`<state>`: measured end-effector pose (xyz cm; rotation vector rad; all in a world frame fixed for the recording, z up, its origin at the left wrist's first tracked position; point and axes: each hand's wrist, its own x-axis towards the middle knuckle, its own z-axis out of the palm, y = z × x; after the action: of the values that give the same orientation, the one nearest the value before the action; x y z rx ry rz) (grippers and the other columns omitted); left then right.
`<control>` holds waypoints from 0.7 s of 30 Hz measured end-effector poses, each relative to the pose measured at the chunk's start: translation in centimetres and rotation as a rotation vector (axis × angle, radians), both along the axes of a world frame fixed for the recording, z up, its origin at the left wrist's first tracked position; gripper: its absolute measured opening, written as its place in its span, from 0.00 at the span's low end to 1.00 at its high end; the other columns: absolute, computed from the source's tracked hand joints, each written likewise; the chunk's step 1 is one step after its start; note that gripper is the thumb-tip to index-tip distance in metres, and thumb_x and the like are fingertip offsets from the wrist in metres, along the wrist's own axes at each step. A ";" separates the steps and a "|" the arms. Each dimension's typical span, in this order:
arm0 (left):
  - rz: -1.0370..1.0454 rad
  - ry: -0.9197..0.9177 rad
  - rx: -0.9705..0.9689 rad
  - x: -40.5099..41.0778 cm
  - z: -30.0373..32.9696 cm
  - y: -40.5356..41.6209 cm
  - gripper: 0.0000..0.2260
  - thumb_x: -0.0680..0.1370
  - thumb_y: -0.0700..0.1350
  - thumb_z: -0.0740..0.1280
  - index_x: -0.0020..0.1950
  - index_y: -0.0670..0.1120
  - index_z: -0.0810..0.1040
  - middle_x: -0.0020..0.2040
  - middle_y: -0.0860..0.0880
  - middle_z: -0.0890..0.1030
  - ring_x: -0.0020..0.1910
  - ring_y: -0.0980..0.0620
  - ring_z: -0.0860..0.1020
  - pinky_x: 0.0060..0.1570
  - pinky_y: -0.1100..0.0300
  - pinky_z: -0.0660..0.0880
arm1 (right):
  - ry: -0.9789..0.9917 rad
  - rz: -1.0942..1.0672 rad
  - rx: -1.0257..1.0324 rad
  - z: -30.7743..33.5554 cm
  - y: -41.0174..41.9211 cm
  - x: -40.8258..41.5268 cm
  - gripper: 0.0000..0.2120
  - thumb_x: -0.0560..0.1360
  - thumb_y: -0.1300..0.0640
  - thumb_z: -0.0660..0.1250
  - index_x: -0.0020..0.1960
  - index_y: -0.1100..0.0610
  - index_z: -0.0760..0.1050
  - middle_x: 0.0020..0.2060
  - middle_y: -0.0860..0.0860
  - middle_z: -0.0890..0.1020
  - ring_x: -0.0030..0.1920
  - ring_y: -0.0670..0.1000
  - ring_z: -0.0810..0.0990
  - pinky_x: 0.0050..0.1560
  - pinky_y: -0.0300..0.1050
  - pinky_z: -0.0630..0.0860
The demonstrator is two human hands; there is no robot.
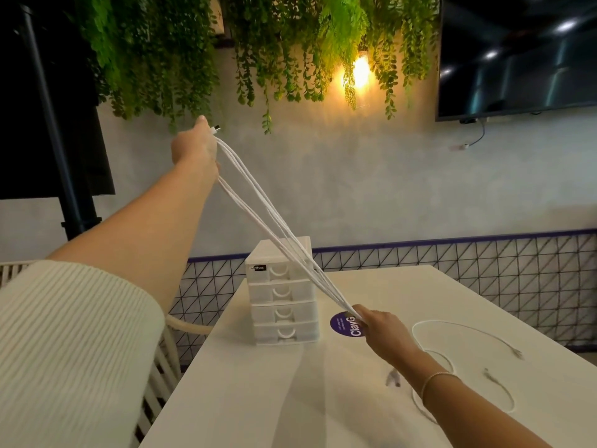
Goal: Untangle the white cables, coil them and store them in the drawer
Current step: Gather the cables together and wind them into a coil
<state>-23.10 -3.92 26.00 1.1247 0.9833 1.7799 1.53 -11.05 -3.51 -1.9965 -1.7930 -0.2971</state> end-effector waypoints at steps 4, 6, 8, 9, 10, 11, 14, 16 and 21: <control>-0.002 0.008 0.000 0.2 -0.1 0.3 0.20 0.79 0.55 0.60 0.66 0.45 0.71 0.65 0.46 0.74 0.66 0.48 0.72 0.57 0.55 0.75 | -0.062 -0.097 -0.025 -0.3 -0.4 -0.2 0.14 0.80 0.52 0.56 0.65 0.52 0.66 0.55 0.53 0.80 0.51 0.54 0.79 0.43 0.43 0.72; -0.004 0.006 -0.006 0.4 -0.1 0.3 0.20 0.79 0.55 0.60 0.65 0.45 0.72 0.65 0.47 0.74 0.66 0.48 0.72 0.57 0.55 0.75 | -0.117 -0.129 -0.029 -0.4 -0.6 -0.1 0.14 0.81 0.49 0.54 0.62 0.54 0.69 0.53 0.52 0.81 0.49 0.55 0.80 0.40 0.43 0.70; -0.006 0.003 -0.006 0.4 -0.1 0.5 0.19 0.79 0.55 0.60 0.65 0.45 0.72 0.65 0.47 0.74 0.66 0.48 0.72 0.58 0.55 0.74 | -0.135 -0.051 0.034 -0.8 -0.3 0.4 0.14 0.80 0.50 0.56 0.57 0.57 0.74 0.47 0.53 0.83 0.46 0.57 0.81 0.40 0.45 0.74; -0.008 -0.001 -0.004 0.4 0.0 0.5 0.19 0.79 0.55 0.59 0.65 0.45 0.72 0.65 0.47 0.74 0.66 0.48 0.71 0.58 0.55 0.74 | -0.129 0.010 0.070 -1.1 -0.2 0.7 0.13 0.79 0.51 0.57 0.53 0.59 0.76 0.43 0.54 0.83 0.43 0.58 0.81 0.38 0.46 0.74; -0.011 -0.003 -0.002 0.3 0.1 0.4 0.19 0.79 0.55 0.59 0.65 0.45 0.72 0.65 0.47 0.74 0.67 0.48 0.71 0.59 0.55 0.74 | -0.123 0.043 0.109 -1.2 -0.3 0.8 0.13 0.78 0.51 0.58 0.51 0.60 0.76 0.41 0.55 0.83 0.41 0.59 0.81 0.36 0.46 0.74; -0.013 -0.003 -0.002 0.3 0.2 0.4 0.19 0.79 0.55 0.59 0.65 0.45 0.71 0.65 0.46 0.73 0.67 0.48 0.71 0.59 0.55 0.74 | -0.111 0.039 0.077 -1.1 -0.5 0.7 0.14 0.79 0.51 0.58 0.53 0.59 0.75 0.44 0.55 0.83 0.43 0.60 0.81 0.37 0.46 0.73; -0.039 -0.016 0.002 0.7 0.1 0.0 0.19 0.80 0.54 0.58 0.66 0.45 0.71 0.65 0.47 0.73 0.55 0.51 0.78 0.44 0.61 0.79 | -0.146 -0.053 -0.141 -0.9 -0.9 0.1 0.18 0.80 0.46 0.55 0.63 0.56 0.69 0.54 0.55 0.80 0.52 0.57 0.80 0.46 0.44 0.72; -0.065 0.007 0.006 1.4 0.0 -0.4 0.18 0.80 0.54 0.58 0.64 0.44 0.71 0.57 0.47 0.76 0.34 0.53 0.70 0.25 0.65 0.68 | -0.099 -0.103 -0.273 -0.6 -0.6 -0.3 0.26 0.77 0.43 0.60 0.69 0.57 0.63 0.59 0.55 0.77 0.56 0.56 0.77 0.53 0.45 0.73; -0.109 0.098 -0.006 2.9 0.5 -1.3 0.14 0.81 0.55 0.55 0.54 0.45 0.70 0.34 0.50 0.67 0.26 0.53 0.62 0.22 0.64 0.62 | 0.318 0.259 -0.230 6.4 -0.8 -3.5 0.56 0.65 0.39 0.72 0.76 0.55 0.39 0.74 0.48 0.57 0.72 0.51 0.58 0.72 0.46 0.57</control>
<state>-20.24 -5.23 26.46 1.2482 0.9653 1.6479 -2.01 -11.82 2.93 -1.8013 -1.9104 0.3025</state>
